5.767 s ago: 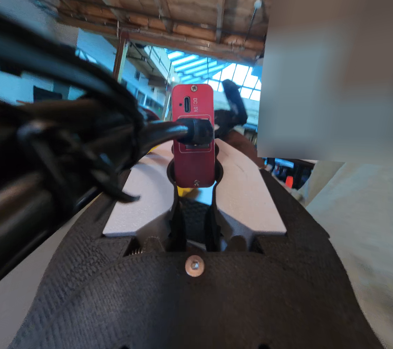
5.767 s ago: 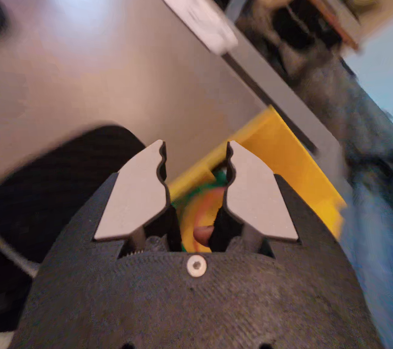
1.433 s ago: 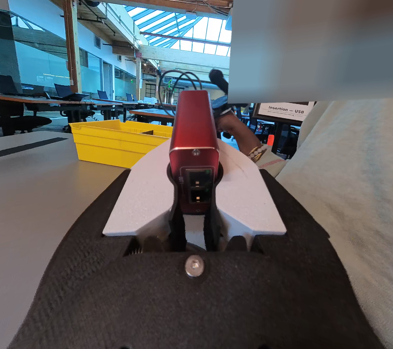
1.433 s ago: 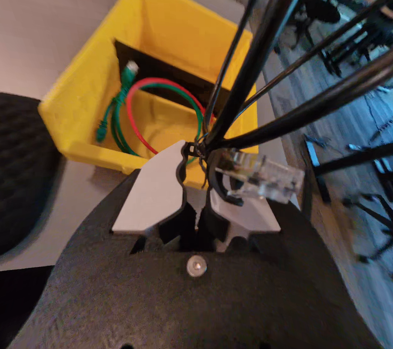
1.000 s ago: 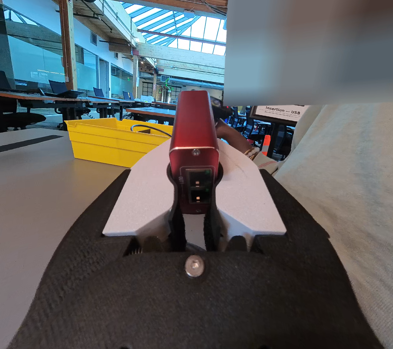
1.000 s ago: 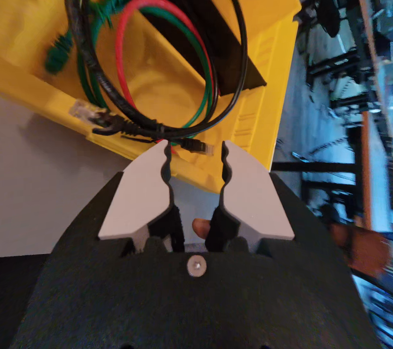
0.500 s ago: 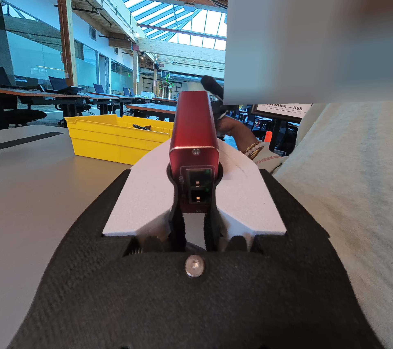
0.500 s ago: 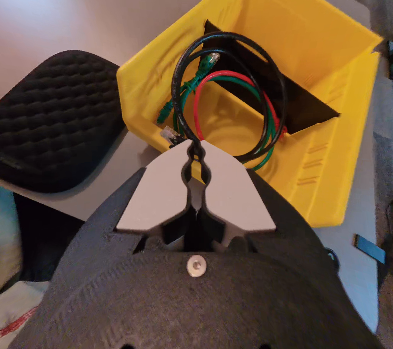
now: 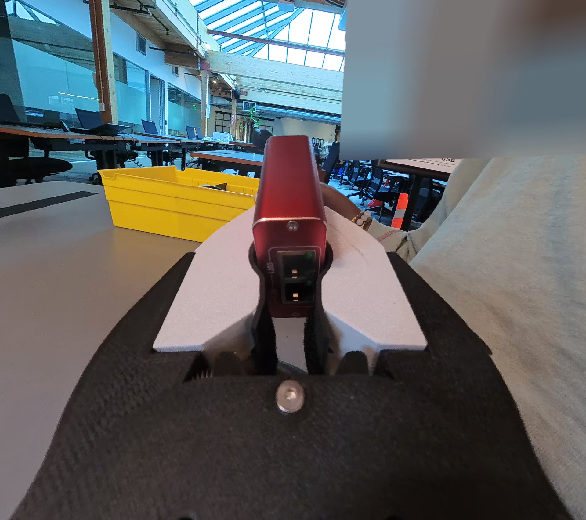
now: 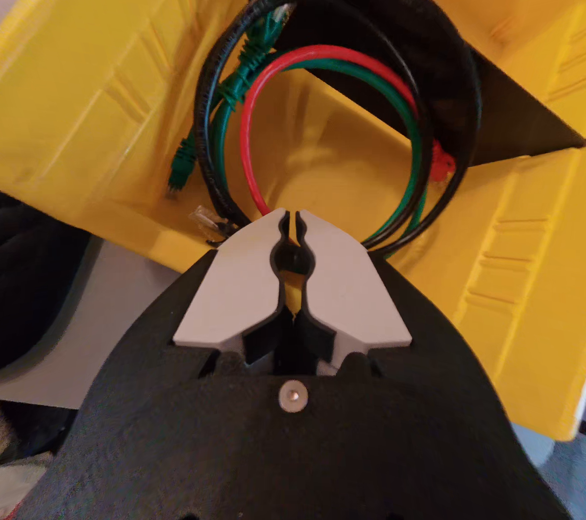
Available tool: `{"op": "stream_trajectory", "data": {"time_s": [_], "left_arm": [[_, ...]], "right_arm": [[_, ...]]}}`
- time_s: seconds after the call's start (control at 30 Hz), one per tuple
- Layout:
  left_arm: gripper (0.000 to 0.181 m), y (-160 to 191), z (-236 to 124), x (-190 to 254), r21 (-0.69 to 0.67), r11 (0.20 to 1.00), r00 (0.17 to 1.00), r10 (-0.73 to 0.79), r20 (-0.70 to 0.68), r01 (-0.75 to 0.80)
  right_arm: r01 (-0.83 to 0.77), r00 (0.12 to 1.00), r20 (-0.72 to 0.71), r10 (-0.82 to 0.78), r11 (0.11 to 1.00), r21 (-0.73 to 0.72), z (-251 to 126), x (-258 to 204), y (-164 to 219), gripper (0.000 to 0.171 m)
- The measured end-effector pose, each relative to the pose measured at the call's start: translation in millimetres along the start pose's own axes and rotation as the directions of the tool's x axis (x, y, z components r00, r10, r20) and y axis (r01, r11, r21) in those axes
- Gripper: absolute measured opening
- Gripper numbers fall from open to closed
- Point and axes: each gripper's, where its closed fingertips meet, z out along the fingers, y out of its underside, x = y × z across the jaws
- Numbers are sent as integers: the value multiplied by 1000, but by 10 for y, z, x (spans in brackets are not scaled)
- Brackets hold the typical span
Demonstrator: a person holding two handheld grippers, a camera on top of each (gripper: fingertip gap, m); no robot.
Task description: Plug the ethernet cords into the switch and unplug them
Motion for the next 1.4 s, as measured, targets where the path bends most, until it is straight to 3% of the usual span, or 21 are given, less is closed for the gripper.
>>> {"op": "stream_trajectory", "data": {"time_s": [0.03,0.13,0.3,0.43,0.53,0.67,0.9,1.0,1.13,1.2,1.27,1.33,1.4], "left_arm": [[29,2,0,0,-1,1000,1000,1,0,-1],[29,1,0,-2,0,1000,1000,0,1,0],[29,1,1,-6,2,1000,1000,-7,2,7],[29,-1,-1,-11,2,1000,1000,-1,6,1],[29,0,-2,-16,2,1000,1000,-3,7,3],[29,3,-2,-17,0,1000,1000,-7,5,7],[29,8,-5,-34,-2,1000,1000,-14,12,14],[29,15,-8,-61,-4,1000,999,-25,24,25],[29,52,-4,-120,-22,998,997,-53,52,54],[29,51,-5,-123,-21,998,997,-54,52,55],[29,56,-3,-123,-24,998,997,-54,52,56],[29,65,2,-114,-30,998,998,-49,49,51],[29,64,6,-91,-32,999,999,-36,39,38]], "right_arm": [[25,999,-22,-25,1000,-14,-7,20,6,6],[6,999,-42,-5,999,34,-130,39,-70,26],[31,993,-116,7,947,321,-393,113,-652,29],[117,982,-184,-43,902,415,-330,208,-1063,39],[119,977,-209,-33,904,411,-130,290,-1190,38],[33,977,-209,34,950,309,157,347,-1022,35],[72,943,-332,36,949,308,126,404,-991,37],[131,918,-394,40,909,396,-55,415,-1068,35],[59,960,-264,89,861,505,-312,215,-1158,45],[40,993,-111,47,741,670,-633,-142,-1394,45],[-28,985,120,-127,562,826,-1075,-758,-1643,41],[-128,864,316,-391,436,891,-1493,-1487,-1723,36],[-182,667,448,-596,453,873,-1688,-2148,-1630,37]]}}
